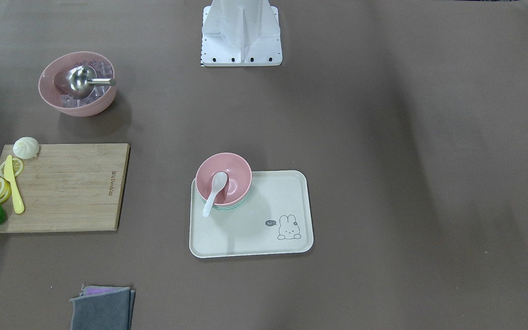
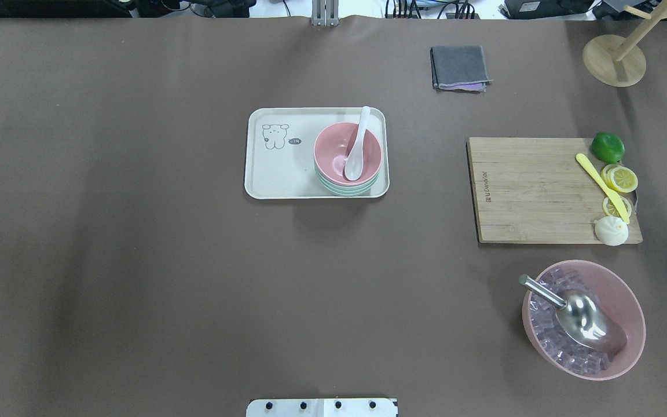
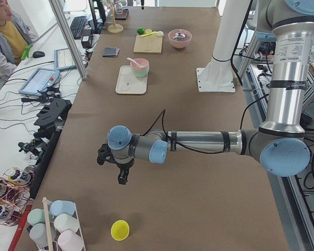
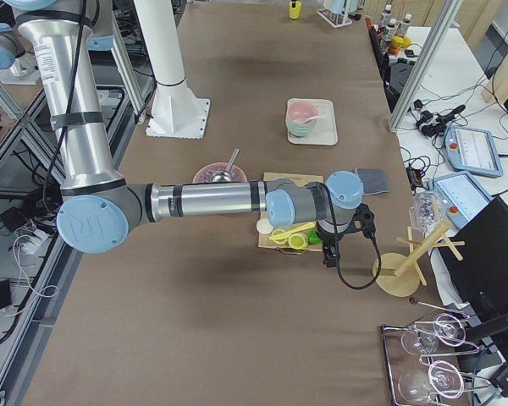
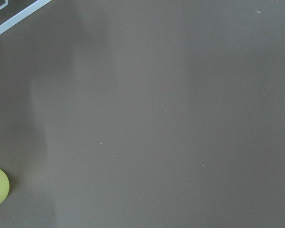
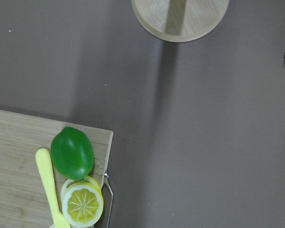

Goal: Stack pink bowl on green and place spoon

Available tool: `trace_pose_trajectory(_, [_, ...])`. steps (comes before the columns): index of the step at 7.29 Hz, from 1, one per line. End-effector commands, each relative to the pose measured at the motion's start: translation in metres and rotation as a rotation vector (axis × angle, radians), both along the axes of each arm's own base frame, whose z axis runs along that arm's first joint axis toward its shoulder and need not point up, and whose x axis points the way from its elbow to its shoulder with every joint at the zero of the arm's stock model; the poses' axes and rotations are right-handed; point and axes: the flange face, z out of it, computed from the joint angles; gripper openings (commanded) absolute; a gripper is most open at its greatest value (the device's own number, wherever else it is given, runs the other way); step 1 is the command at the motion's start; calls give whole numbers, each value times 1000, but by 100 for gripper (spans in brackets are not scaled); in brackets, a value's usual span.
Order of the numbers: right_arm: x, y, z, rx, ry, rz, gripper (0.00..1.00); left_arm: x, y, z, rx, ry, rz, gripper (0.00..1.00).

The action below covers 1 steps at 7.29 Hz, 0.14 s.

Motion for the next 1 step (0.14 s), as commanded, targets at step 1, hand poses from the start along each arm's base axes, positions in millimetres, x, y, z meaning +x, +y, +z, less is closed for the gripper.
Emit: trace_pose_trajectory(1, [0,0,-3,4,-2,0,100,0,0,-1,3,1,0,99])
